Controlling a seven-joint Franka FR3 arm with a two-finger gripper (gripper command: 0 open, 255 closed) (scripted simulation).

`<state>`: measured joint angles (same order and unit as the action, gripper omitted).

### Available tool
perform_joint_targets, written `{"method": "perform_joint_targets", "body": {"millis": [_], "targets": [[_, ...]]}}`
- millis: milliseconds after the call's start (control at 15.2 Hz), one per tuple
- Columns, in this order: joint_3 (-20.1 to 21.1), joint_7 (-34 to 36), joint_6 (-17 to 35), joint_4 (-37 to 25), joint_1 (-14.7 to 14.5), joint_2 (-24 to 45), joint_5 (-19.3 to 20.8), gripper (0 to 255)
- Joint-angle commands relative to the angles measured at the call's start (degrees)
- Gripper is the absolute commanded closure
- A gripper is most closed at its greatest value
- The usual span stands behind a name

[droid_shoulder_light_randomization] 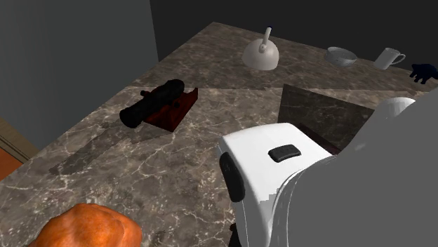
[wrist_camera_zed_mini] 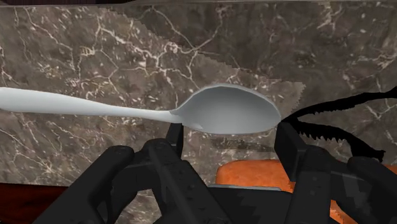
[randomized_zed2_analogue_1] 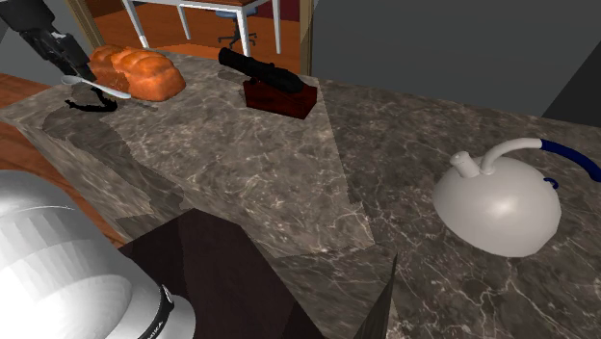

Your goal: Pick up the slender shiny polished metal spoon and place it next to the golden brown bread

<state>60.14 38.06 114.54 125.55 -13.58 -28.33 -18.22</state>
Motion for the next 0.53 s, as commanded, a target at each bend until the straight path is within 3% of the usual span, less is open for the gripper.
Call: {"method": "perform_joint_targets", "body": {"millis": [0, 462], "targets": [[0.75, 0.10, 1.68, 1.34, 0.15, 0.26, -0.16, 255], [4.24, 0.98, 7.30, 5.06, 1.60, 1.99, -0.16, 255]]}}
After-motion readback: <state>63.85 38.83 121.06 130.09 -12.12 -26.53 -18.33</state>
